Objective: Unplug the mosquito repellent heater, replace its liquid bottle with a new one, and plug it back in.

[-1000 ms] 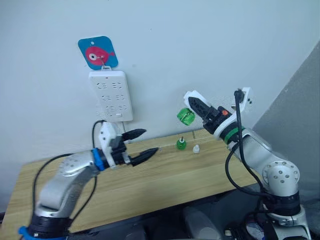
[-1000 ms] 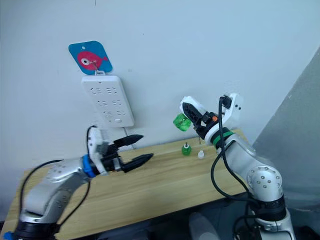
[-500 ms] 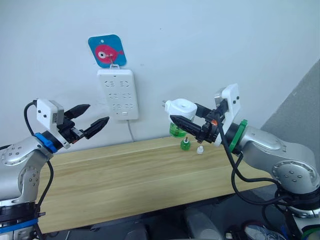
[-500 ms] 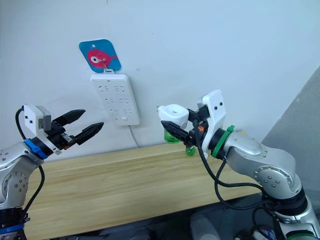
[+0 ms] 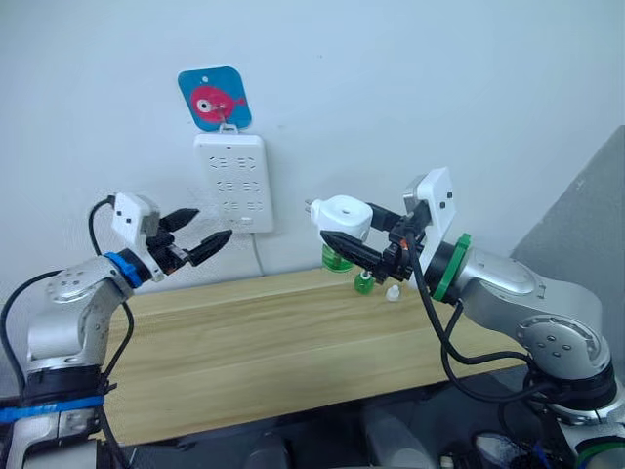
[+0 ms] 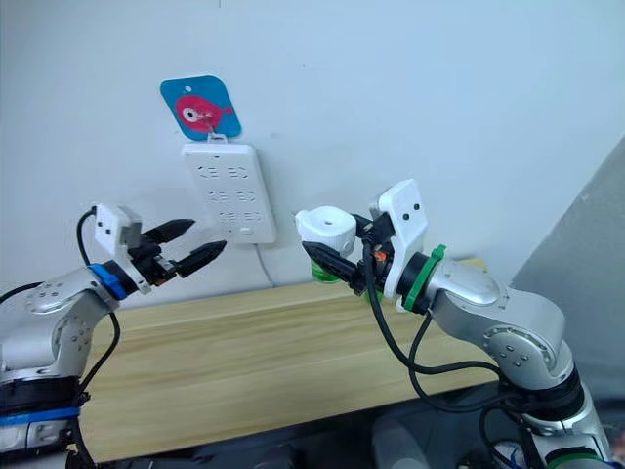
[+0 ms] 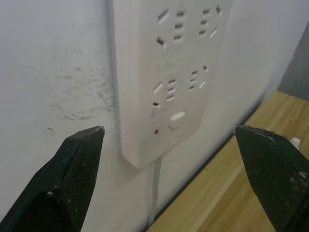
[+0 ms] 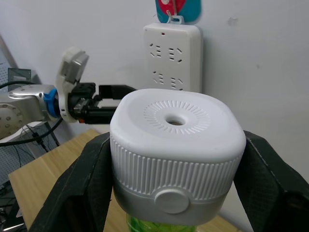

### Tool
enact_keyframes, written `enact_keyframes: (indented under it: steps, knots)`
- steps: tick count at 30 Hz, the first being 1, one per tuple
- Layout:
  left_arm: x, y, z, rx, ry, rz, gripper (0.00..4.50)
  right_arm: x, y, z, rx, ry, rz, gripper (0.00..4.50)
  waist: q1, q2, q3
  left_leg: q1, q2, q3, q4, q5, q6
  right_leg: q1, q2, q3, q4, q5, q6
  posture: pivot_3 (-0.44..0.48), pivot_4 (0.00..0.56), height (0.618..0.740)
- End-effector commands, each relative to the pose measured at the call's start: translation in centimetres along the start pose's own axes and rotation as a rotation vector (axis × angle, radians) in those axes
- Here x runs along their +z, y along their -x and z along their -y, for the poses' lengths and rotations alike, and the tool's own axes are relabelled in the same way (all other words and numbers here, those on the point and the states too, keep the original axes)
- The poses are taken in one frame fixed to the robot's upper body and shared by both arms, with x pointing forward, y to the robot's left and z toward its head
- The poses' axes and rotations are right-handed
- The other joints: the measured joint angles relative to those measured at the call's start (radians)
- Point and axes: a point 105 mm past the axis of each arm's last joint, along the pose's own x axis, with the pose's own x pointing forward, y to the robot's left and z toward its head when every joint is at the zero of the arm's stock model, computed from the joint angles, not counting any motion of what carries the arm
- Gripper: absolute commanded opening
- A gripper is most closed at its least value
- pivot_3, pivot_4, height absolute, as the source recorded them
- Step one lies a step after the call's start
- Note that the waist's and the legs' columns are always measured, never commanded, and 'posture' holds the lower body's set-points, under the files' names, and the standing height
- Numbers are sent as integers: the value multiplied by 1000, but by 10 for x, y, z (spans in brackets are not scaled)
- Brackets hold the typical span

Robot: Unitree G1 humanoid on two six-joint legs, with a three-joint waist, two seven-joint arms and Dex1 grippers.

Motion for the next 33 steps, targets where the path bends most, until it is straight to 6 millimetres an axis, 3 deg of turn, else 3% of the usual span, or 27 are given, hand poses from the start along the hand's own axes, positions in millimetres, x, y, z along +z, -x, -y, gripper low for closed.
enact_keyframes:
  steps: [1,14,33]
  knots:
    - [15,-8,-5,-6,-50,36,4500,12,2,-7,12,41,47,3087,-3,0,0,0,0,0,0,0,0,0,0,0,0,0,0,-203,111,736]
    - [15,-24,-10,2,-52,29,4500,10,2,-8,1,41,47,3069,-4,0,0,0,0,0,0,0,0,-1,0,0,1,0,0,-217,111,736]
    - [26,-33,5,-237,15,-59,4500,7,3,-8,-3,32,38,3069,-8,-1,1,-1,0,-1,0,0,0,-1,0,-1,1,0,0,-227,118,736]
